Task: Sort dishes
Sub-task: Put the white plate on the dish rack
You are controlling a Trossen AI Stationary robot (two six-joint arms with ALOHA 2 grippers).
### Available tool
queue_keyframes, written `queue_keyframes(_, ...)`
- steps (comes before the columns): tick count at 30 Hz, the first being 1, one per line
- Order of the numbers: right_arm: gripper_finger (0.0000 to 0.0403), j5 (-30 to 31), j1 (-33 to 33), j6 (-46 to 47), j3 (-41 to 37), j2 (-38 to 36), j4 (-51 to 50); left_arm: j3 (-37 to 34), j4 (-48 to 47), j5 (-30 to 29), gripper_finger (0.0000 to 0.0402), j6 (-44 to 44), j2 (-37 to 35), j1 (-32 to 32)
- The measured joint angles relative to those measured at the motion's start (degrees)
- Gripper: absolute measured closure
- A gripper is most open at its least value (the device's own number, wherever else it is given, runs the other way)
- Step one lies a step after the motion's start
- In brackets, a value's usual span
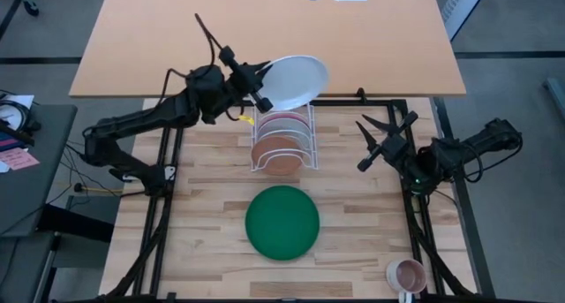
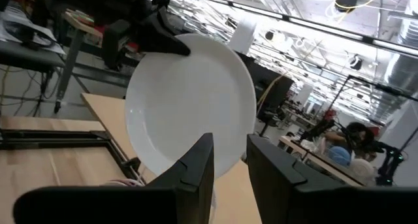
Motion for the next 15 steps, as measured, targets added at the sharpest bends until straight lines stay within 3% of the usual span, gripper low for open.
queue_keyframes(10, 0.0306, 0.0, 0.0, -0.11, 0.0, 0.0, 0.0, 0.02, -2.04, 0.04, 0.0401, 0.65, 0.12, 0.57)
queue_keyframes(15, 0.0306, 0.0, 0.02, -0.11, 0.0, 0.0, -0.02, -0.42, -3.75, 3.76, 0.0401, 0.71, 0.1, 2.51)
